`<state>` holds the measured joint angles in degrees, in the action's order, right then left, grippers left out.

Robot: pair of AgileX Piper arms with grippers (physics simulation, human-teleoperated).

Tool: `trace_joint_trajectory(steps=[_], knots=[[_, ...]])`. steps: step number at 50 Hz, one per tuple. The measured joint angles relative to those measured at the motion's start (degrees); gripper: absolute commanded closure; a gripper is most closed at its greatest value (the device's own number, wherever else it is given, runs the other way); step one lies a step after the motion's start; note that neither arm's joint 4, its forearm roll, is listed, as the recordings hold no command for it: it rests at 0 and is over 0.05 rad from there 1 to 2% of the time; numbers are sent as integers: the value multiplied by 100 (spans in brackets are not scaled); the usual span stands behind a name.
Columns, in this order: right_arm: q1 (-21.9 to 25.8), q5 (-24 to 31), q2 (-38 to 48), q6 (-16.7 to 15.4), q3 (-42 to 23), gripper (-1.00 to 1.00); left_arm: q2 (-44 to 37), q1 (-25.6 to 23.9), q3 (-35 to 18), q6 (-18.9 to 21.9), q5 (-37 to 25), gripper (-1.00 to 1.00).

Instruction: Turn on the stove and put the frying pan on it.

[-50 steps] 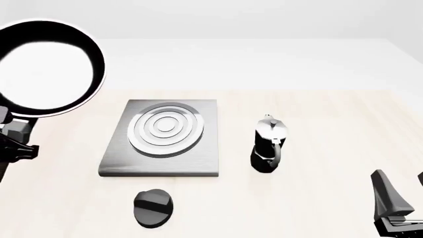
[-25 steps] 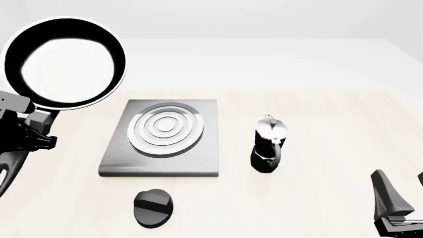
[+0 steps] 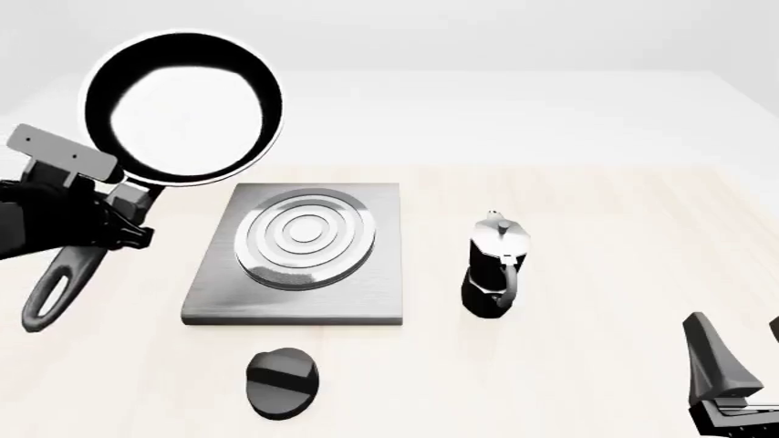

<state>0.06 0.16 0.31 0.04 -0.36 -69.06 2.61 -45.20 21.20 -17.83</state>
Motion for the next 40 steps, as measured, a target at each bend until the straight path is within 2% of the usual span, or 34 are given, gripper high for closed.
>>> trace_joint_trajectory(steps=[40], knots=[[0,0,0,0,0,-100,-811,-944,-273,-488,104,100]])
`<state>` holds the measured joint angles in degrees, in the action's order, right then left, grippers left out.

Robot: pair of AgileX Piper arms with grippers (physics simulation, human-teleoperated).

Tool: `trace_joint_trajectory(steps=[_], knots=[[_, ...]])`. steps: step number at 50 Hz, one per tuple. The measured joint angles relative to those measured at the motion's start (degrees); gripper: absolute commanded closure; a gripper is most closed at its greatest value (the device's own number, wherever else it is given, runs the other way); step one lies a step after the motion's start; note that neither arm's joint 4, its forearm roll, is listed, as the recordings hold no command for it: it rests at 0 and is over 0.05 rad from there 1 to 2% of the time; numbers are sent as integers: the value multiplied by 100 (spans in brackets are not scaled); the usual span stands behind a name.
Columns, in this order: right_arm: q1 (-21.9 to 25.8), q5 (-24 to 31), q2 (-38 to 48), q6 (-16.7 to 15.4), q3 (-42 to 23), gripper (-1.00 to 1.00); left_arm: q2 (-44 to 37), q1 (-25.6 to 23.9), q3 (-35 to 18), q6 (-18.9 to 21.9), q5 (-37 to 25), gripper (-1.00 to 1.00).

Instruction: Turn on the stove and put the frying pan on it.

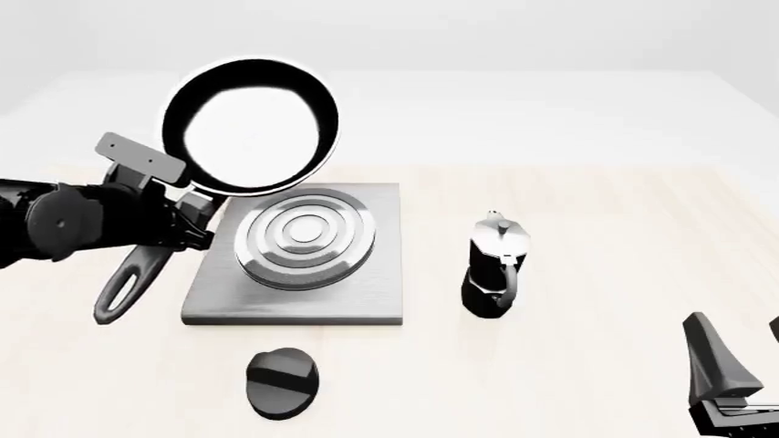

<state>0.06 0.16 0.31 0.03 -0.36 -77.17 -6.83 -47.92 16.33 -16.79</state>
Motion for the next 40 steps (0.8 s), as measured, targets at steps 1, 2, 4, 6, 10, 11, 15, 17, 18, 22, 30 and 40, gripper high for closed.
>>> trace_joint_trajectory(steps=[1,2,4,6,10,11,15,17,18,22,30,40], knots=[[0,0,0,0,0,-100,-20,-21,0,-17,7,100],[0,0,0,0,0,-100,-39,-40,1,-32,13,100],[0,0,0,0,0,-100,-76,-77,2,-66,26,100],[0,0,0,0,0,-100,-113,-116,8,-105,42,100],[0,0,0,0,0,-100,-176,-194,34,-182,71,100],[0,0,0,0,0,-100,-188,-213,41,-200,76,100],[0,0,0,0,0,-100,-220,-288,77,-279,92,100],[0,0,0,0,0,-100,-231,-322,98,-316,100,100],[0,0,0,0,0,-100,-236,-343,109,-341,103,100],[0,0,0,0,0,-100,-261,-409,160,-410,127,100],[0,0,0,0,0,-100,-335,-515,242,-535,179,100],[0,0,0,0,0,-100,-414,-626,335,-658,238,100]])
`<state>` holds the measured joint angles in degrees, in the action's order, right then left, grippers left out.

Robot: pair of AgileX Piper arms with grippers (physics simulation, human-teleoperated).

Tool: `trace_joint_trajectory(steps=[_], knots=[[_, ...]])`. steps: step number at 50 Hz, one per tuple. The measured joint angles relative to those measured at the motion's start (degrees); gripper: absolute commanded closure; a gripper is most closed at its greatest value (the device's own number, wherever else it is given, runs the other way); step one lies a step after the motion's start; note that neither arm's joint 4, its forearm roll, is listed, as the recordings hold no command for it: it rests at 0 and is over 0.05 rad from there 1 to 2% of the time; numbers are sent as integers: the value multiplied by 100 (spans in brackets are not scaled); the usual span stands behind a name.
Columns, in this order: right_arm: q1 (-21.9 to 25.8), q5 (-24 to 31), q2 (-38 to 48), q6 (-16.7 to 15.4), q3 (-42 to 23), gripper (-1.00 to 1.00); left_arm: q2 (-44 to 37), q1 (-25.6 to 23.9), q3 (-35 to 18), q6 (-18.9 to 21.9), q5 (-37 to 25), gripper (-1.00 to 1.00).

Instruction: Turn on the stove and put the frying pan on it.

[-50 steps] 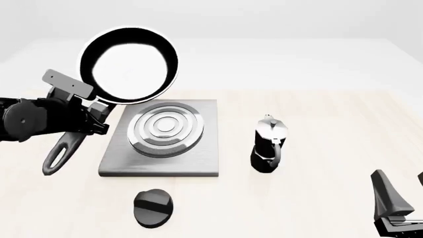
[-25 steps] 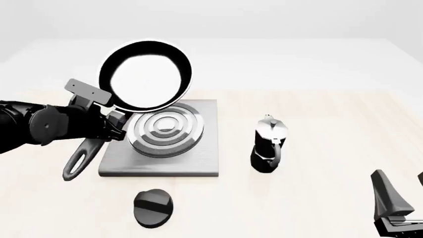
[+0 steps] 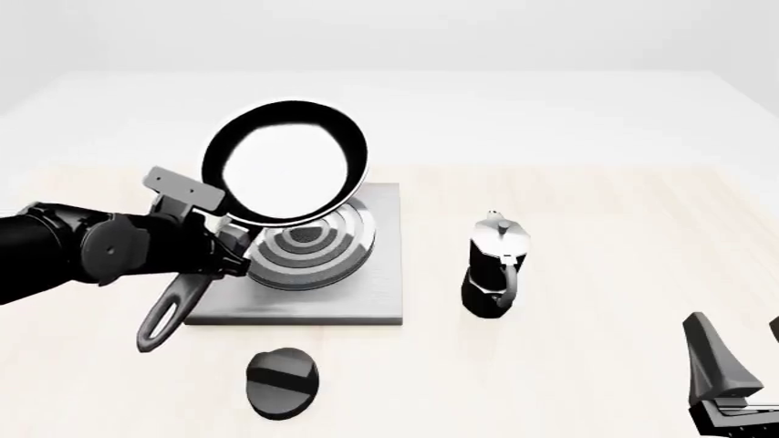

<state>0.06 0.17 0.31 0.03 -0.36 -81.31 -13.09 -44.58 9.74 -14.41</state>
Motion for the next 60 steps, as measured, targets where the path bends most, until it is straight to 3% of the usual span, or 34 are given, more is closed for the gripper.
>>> trace_joint_trajectory(steps=[60], knots=[[0,0,-1,0,0,-100,-625,-337,494,-315,573,100]])
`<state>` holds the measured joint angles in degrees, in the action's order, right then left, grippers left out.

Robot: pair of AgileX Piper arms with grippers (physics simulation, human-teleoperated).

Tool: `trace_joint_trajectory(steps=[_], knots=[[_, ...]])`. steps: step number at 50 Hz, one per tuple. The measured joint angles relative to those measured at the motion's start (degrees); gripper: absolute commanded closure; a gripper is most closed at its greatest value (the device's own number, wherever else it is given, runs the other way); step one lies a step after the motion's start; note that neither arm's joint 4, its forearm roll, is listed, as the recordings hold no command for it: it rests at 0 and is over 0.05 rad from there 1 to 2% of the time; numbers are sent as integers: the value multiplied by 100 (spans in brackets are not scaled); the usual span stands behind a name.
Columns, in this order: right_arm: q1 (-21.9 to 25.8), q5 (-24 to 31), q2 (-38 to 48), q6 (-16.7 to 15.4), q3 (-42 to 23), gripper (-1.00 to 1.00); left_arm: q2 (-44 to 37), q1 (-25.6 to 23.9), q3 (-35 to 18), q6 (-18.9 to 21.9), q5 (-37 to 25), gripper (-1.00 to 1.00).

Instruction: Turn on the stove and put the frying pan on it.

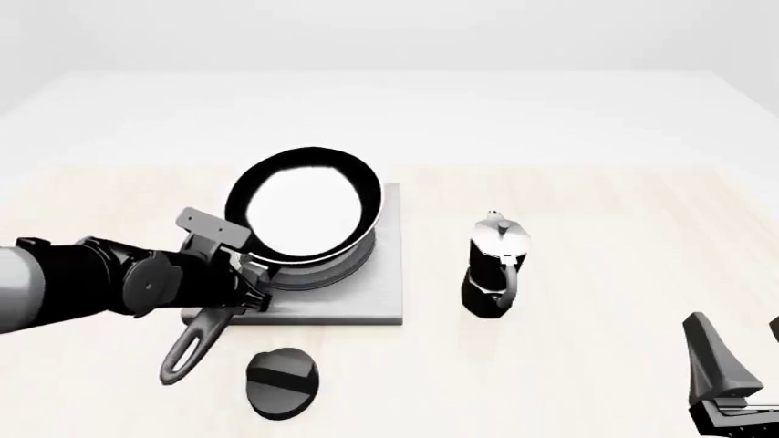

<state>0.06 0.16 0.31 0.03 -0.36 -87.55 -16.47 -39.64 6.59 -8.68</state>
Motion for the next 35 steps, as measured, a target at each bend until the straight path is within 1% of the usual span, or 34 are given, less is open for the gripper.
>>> trace_joint_trajectory(steps=[35], knots=[[1,0,0,0,0,-100,-96,19,65,-125,276,100]])
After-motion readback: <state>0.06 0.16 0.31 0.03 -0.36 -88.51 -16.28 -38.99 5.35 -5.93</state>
